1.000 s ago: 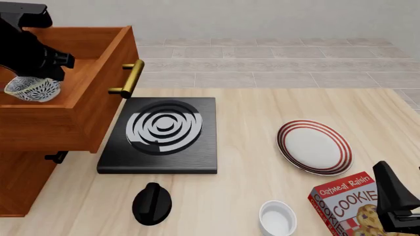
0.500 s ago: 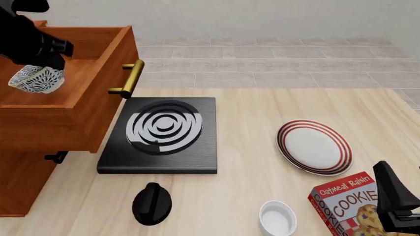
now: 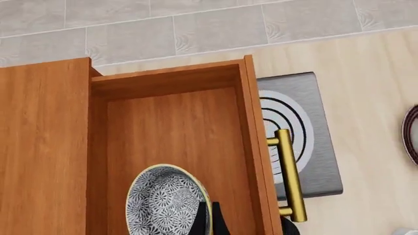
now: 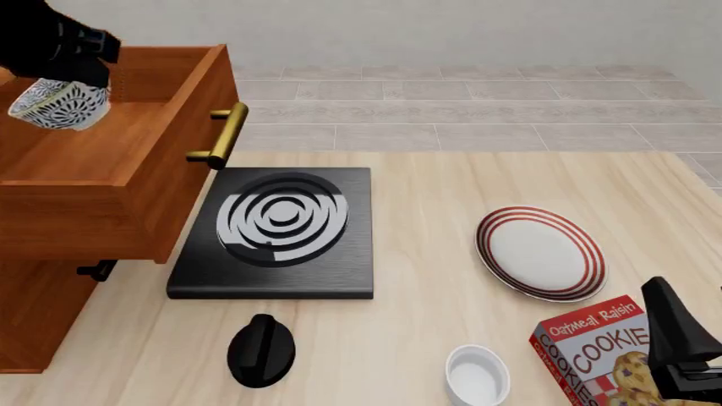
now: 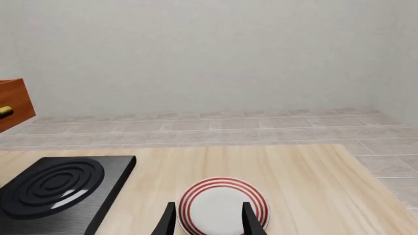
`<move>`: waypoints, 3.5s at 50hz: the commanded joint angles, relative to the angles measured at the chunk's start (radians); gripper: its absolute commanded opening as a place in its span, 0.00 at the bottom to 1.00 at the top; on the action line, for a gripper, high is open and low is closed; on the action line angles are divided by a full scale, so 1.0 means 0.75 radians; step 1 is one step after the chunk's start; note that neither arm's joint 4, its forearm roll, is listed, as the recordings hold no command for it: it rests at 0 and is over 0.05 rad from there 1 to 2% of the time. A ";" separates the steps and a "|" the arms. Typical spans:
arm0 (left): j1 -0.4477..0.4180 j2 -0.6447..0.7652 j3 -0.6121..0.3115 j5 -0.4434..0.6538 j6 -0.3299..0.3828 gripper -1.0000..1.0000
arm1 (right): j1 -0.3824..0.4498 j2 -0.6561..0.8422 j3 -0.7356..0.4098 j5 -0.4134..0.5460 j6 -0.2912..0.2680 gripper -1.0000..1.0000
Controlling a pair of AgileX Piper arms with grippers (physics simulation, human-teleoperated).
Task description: Pick the akita bowl in the top layer of the wooden cabinet and place it on the plate.
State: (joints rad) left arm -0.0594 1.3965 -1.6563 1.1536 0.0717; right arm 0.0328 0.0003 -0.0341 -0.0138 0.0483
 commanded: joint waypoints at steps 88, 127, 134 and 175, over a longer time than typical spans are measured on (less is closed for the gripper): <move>-0.497 0.243 -0.651 0.060 0.067 0.00 | 0.020 0.000 0.002 -0.014 -0.044 1.00; -0.717 0.396 -0.797 0.057 0.021 0.00 | 0.010 0.000 -0.002 -0.015 -0.039 1.00; -0.742 0.415 -0.778 0.028 0.006 0.00 | 0.008 0.000 -0.005 -0.015 -0.038 1.00; -0.880 0.543 -0.630 -0.160 -0.007 0.00 | 0.016 0.000 0.000 -0.015 -0.052 1.00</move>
State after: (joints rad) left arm -0.6927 1.7805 -2.1443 1.0628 0.0633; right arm 0.0452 0.0002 -0.0352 -0.0239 0.0114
